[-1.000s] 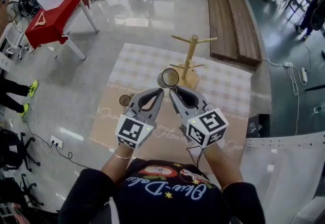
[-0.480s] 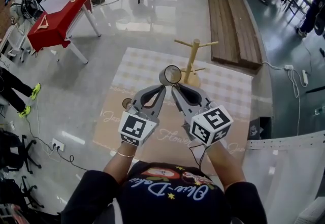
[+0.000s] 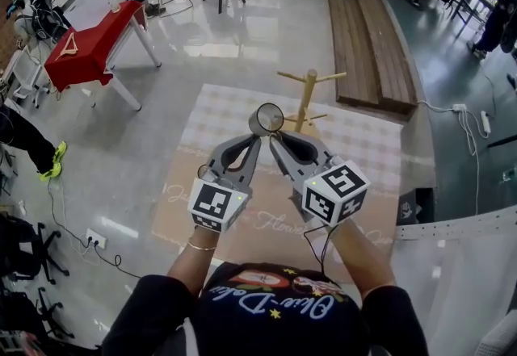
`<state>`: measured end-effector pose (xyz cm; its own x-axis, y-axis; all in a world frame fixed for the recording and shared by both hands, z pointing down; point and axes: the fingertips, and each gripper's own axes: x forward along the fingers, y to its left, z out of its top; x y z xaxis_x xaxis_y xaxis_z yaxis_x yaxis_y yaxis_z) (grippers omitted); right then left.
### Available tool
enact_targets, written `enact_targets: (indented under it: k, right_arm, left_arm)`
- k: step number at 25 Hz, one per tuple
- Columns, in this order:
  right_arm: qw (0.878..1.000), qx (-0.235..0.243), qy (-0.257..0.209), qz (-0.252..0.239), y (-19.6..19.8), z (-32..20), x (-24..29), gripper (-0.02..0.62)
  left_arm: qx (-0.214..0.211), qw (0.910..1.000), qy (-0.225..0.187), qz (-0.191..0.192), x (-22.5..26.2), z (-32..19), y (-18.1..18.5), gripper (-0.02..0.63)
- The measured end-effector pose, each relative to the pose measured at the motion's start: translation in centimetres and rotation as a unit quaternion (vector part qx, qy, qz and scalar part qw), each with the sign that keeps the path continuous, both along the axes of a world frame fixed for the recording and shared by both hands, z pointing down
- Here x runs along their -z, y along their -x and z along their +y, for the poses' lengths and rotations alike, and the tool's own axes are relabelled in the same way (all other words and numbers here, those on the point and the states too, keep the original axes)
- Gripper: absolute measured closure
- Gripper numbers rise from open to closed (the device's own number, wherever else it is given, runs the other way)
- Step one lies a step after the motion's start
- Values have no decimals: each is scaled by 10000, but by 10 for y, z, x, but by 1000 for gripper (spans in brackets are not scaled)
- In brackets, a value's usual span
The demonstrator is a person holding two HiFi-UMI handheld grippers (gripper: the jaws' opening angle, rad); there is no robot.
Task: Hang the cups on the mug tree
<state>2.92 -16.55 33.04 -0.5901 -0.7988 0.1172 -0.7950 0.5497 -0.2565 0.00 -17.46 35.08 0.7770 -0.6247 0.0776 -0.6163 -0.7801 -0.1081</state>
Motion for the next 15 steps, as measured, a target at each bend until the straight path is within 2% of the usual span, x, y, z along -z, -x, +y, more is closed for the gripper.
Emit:
enact_targets:
  k: [9, 15]
  right_arm:
    - [9996, 24, 159, -253, 2, -20, -4, 549]
    - [9991, 33, 257, -321, 0, -26, -5, 549]
  left_arm:
    - [87, 9998, -151, -39, 1, -19, 2, 598]
    - [143, 9999, -63, -47, -1, -25, 1, 598]
